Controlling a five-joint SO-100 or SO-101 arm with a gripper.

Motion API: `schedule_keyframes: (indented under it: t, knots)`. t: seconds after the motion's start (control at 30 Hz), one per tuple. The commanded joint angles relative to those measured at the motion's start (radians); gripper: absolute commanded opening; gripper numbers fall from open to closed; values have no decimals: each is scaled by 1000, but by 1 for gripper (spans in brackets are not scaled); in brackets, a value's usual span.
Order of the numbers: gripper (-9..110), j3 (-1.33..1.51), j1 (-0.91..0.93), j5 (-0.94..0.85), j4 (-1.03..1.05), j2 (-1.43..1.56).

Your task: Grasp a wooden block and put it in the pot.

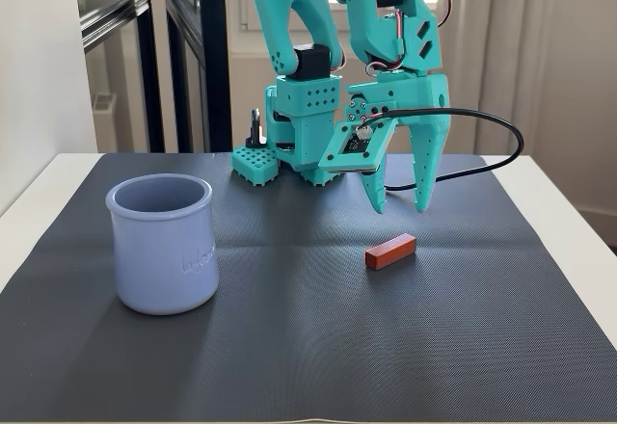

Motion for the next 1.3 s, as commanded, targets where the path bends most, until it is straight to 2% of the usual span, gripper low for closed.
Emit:
schedule_keyframes:
  t: [0.0,0.37,0.83,1.07,1.27]
  knots:
    - [18,-86,6,12,-11,-46]
    - [18,-264,72,12,-12,-305]
    - [17,-273,103,12,-12,-414]
    - [6,-268,101,8,-12,-428]
    - [3,-264,95,2,-12,-428]
